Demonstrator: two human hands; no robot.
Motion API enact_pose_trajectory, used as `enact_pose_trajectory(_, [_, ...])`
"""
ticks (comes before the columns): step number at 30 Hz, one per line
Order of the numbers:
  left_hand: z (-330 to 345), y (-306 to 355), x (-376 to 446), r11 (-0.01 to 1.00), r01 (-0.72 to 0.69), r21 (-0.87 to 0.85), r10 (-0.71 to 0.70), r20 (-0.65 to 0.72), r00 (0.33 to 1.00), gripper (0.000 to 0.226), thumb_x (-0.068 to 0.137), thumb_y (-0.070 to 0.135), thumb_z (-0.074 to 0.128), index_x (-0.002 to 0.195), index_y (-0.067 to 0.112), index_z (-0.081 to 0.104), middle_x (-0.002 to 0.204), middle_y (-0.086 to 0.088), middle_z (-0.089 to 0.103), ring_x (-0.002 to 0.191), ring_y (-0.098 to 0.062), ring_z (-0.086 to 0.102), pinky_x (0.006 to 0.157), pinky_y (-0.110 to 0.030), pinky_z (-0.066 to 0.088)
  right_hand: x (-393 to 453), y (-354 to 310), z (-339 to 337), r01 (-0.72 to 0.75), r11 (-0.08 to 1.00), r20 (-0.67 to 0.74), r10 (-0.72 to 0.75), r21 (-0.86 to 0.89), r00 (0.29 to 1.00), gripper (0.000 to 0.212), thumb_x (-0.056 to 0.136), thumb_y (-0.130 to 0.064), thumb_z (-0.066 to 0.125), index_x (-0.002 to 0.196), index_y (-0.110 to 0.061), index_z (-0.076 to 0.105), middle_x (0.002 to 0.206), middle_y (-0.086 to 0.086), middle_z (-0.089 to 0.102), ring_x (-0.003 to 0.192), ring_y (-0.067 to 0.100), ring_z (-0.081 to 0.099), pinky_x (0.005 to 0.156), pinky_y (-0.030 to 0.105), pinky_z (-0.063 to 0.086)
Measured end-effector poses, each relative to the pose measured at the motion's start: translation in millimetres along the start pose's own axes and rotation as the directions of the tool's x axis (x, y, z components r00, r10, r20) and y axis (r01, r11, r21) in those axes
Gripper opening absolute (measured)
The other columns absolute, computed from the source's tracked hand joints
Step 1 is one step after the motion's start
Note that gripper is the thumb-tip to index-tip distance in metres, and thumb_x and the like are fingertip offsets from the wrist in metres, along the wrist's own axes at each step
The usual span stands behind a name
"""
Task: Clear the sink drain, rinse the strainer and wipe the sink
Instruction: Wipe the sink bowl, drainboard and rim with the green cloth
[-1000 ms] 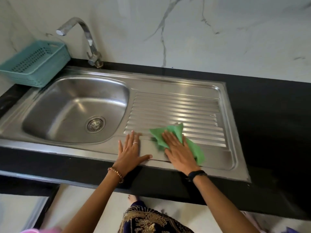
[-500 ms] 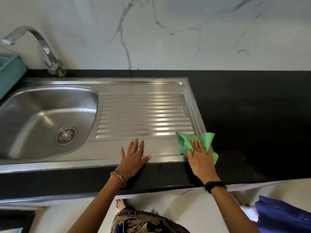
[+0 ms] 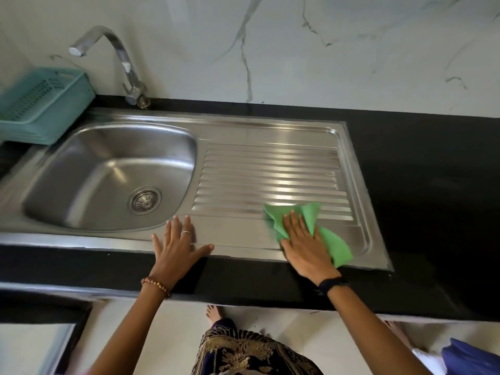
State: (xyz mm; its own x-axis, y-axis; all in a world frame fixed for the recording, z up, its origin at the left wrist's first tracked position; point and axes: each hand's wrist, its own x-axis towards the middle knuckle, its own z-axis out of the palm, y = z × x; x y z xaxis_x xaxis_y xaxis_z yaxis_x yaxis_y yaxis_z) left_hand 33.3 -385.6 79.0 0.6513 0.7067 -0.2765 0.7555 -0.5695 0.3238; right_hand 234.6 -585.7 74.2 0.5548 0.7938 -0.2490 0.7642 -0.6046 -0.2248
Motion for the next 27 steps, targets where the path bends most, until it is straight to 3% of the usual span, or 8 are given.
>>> enact_pose_trajectory(5, [-4, -24, -6, 0.996, 0.075, -0.043, -0.077, -0.049, 0.996, 0.099, 0.079, 0.065, 0.047, 0.147, 0.012, -0.002, 0.158, -0.012, -0.001, 0.145, -0.024, -0.002, 0.117, -0.05, -0.002, 57, -87, 8, 0.241, 0.97, 0.031, -0.24, -0.032, 0.97, 0.057, 0.1, -0.029, 0.023, 0.149, -0.013, 0.0, 0.16, 0.008, -0.004, 0.147, 0.02, -0.004, 0.117, 0.05, -0.001])
enact_pose_trajectory(8, [-4, -23, -7, 0.989, 0.095, -0.113, -0.105, -0.083, 0.991, 0.106, 0.076, 0.065, 0.052, 0.146, 0.011, -0.006, 0.157, -0.011, -0.005, 0.146, -0.021, -0.004, 0.117, -0.043, -0.002, 94, -144, 10, 0.356, 0.934, 0.053, -0.355, -0.025, 0.933, 0.056, 0.1, -0.03, 0.023, 0.15, -0.014, 0.005, 0.16, 0.006, -0.001, 0.147, 0.018, -0.001, 0.117, 0.051, -0.003])
enact_pose_trajectory(12, [-14, -27, -12, 0.947, 0.087, -0.308, -0.133, -0.132, 0.982, 0.12, 0.071, 0.045, 0.073, 0.144, 0.007, -0.014, 0.156, -0.013, -0.015, 0.145, -0.023, -0.01, 0.117, -0.034, 0.001, 110, -190, 16, 0.54, 0.84, 0.109, -0.533, -0.051, 0.839, 0.054, 0.1, -0.033, 0.024, 0.15, -0.021, 0.008, 0.16, 0.0, 0.002, 0.147, 0.016, 0.001, 0.116, 0.049, -0.01])
enact_pose_trajectory(16, [-20, -38, -20, 0.895, 0.082, -0.437, -0.14, -0.101, 0.985, 0.116, 0.073, 0.02, 0.076, 0.144, 0.006, -0.014, 0.155, -0.012, -0.018, 0.144, -0.023, -0.012, 0.118, -0.033, 0.004, 93, -176, 16, 0.677, 0.736, 0.151, -0.666, -0.025, 0.73, 0.051, 0.1, -0.031, 0.026, 0.149, -0.026, 0.011, 0.159, -0.005, 0.007, 0.147, 0.013, 0.003, 0.119, 0.047, -0.008])
enact_pose_trajectory(18, [-19, -35, -20, 0.894, 0.106, -0.436, -0.15, -0.069, 0.986, 0.111, 0.075, 0.015, 0.073, 0.144, 0.009, -0.014, 0.155, -0.011, -0.018, 0.144, -0.025, -0.01, 0.118, -0.034, 0.006, 81, -162, 14, 0.69, 0.723, 0.15, -0.686, 0.033, 0.712, 0.051, 0.1, -0.027, 0.027, 0.149, -0.028, 0.013, 0.159, -0.006, 0.01, 0.146, 0.01, 0.003, 0.119, 0.043, -0.009])
enact_pose_trajectory(22, [-13, -16, -17, 0.944, 0.11, -0.31, -0.15, -0.109, 0.983, 0.099, 0.08, 0.015, 0.065, 0.146, 0.012, -0.01, 0.155, -0.015, -0.014, 0.144, -0.031, -0.005, 0.118, -0.044, 0.004, 59, -129, 6, 0.627, 0.765, 0.153, -0.644, 0.148, 0.75, 0.051, 0.099, -0.023, 0.027, 0.148, -0.027, 0.015, 0.158, -0.009, 0.013, 0.146, 0.007, 0.005, 0.117, 0.034, -0.012])
enact_pose_trajectory(27, [8, 42, -15, 0.972, -0.112, -0.208, 0.109, -0.023, 0.994, 0.082, 0.089, 0.032, 0.053, 0.147, 0.02, -0.004, 0.157, -0.009, -0.01, 0.145, -0.026, -0.007, 0.116, -0.042, -0.007, 29, -52, -4, 0.536, 0.838, 0.126, -0.545, 0.101, 0.829, 0.05, 0.1, -0.024, 0.028, 0.148, -0.032, 0.014, 0.157, -0.014, 0.011, 0.145, 0.003, 0.003, 0.115, 0.031, -0.015])
